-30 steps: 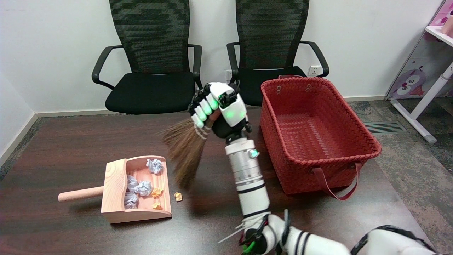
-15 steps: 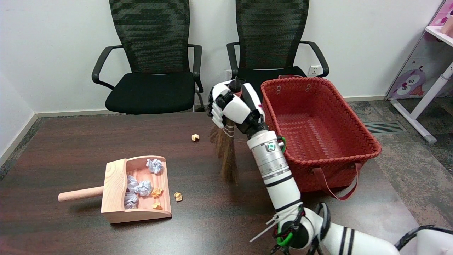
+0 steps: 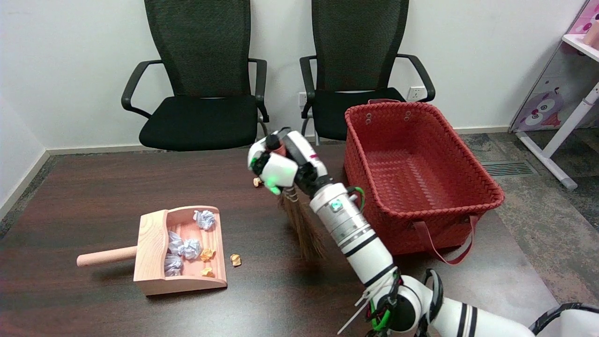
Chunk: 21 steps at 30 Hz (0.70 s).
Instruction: Sweep the paper ball into the dustpan.
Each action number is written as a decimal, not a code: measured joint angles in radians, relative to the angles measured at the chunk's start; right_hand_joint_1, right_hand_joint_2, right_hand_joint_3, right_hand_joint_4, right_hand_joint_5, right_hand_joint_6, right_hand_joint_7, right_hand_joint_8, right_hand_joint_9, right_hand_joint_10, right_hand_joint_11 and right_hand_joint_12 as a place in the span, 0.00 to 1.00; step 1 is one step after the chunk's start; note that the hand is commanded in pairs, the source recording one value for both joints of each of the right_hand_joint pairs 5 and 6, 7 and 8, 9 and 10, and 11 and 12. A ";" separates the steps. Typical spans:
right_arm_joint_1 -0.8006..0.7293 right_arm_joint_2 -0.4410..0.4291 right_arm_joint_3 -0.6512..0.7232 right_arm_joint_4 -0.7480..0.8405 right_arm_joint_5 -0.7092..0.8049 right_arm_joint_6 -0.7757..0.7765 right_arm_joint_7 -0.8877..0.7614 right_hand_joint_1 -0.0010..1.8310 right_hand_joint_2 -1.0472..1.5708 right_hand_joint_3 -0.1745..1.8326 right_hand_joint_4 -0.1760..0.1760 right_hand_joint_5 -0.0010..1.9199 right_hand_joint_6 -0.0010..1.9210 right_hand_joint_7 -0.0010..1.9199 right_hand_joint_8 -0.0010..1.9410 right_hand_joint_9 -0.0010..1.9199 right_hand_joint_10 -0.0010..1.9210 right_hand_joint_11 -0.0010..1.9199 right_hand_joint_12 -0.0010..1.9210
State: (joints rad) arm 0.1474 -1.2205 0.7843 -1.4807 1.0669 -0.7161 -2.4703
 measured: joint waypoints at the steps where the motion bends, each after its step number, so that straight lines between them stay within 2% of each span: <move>1: -0.001 -0.009 0.004 0.008 -0.013 0.010 -0.006 0.39 1.00 0.95 0.54 1.00 1.00 1.00 0.99 1.00 1.00 1.00 1.00; 8: -0.008 -0.113 0.057 0.101 -0.181 0.072 -0.043 0.39 0.99 0.97 0.53 1.00 1.00 1.00 0.99 1.00 1.00 1.00 1.00; 15: -0.001 -0.253 0.131 0.276 -0.368 0.094 -0.064 0.38 0.98 1.00 0.53 1.00 1.00 1.00 0.99 1.00 1.00 1.00 1.00; 21: 0.021 -0.355 0.172 0.417 -0.454 0.094 -0.074 0.37 0.97 1.00 0.53 1.00 1.00 1.00 0.99 1.00 1.00 1.00 1.00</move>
State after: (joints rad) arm 0.1685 -1.5759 0.9562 -1.0634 0.6127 -0.6216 -2.5440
